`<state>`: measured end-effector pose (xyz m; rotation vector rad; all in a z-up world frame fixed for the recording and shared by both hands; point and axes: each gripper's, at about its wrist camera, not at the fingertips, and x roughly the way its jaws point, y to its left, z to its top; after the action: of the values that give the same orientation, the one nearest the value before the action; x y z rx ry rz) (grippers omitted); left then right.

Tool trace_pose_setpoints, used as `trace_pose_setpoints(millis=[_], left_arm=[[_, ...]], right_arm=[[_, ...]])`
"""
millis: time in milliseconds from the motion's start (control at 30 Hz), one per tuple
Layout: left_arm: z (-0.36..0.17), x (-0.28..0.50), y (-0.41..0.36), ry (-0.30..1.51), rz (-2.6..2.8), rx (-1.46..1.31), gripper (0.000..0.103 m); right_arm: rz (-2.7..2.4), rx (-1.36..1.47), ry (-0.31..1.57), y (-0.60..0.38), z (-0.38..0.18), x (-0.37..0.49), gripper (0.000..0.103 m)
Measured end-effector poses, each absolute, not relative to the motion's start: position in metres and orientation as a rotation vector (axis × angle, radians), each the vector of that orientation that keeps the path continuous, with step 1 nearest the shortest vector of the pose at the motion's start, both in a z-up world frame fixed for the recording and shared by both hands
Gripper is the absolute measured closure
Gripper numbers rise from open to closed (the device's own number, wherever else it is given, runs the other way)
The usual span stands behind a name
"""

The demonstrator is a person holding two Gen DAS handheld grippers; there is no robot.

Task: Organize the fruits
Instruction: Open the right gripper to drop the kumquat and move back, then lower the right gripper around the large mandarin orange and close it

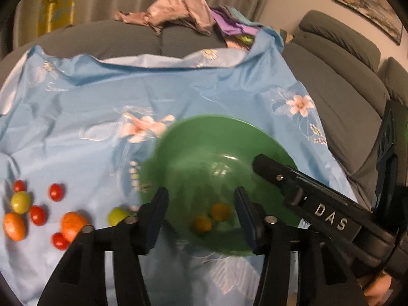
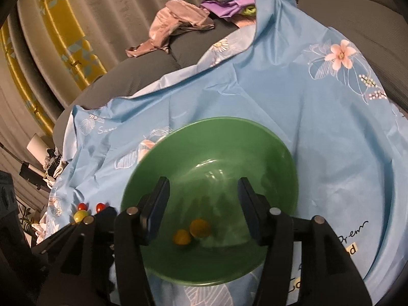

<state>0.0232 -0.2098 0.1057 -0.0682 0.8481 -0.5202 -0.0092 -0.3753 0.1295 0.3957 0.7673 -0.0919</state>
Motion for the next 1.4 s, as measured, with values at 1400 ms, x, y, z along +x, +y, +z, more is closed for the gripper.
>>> trace_pose_setpoints(millis=[1400], left_arm=[[0.053,0.057,0.025,1.005,-0.083,-0.28,0.056]], right_arm=[[0.31,0.202,1.102,-0.18,0.071,0.07,0.059]])
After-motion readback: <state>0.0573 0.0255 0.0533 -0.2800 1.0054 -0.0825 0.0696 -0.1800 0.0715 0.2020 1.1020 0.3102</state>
